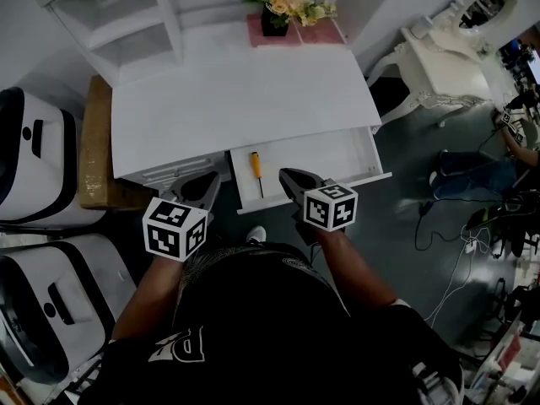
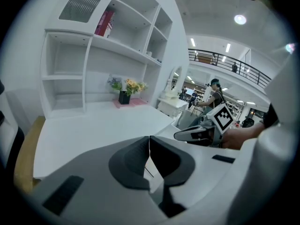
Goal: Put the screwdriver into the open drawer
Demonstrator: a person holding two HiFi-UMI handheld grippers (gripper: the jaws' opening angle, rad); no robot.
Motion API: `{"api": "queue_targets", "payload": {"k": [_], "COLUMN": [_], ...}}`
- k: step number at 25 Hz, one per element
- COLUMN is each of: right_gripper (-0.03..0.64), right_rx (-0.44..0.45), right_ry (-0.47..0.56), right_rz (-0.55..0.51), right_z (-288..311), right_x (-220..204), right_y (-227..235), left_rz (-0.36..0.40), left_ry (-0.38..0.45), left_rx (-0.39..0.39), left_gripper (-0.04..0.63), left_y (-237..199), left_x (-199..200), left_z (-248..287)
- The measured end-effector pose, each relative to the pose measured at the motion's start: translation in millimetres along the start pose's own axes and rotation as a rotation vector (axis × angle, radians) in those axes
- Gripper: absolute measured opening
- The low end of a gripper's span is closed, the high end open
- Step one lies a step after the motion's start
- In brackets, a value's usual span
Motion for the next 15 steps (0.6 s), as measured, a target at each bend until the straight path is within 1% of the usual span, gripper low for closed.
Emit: {"api": "queue_targets", "payload": {"k": [3,8,11,15], "right_gripper": [0.011,0.009,0.009,0.009], "right_rx": [0.016,0.028,0.006,-0.055], "right_ry": [0.064,0.163,0.201,0.247], "right_rz": [-0.004,0.095,0.117,0.119], "right_z": [-11,-24,-25,-23], "right_x": [11,16,17,16], "right_y": [-14,-43,-58,-80], "left_rz": [0.001,0.046,0.076,0.100], "left_ry": [0.021,0.051,0.040,0.028], "left_rx": [-0.026,-0.123,-0.190,-0.266], "left_gripper": [0.015,0.015,0.015,0.015], "left_y": [2,14,18,12], "left_x": [8,19,20,22], "left_z": [1,-2,-11,-25]}}
Point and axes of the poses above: the fingertips, and each gripper's own axes: z forward along the fingers, y to its right, x out of its top, the point moved 1 cm from there along -z, backward along the fingers, and after that the axes turned 9 degrees about y, right-handed, at the moved point
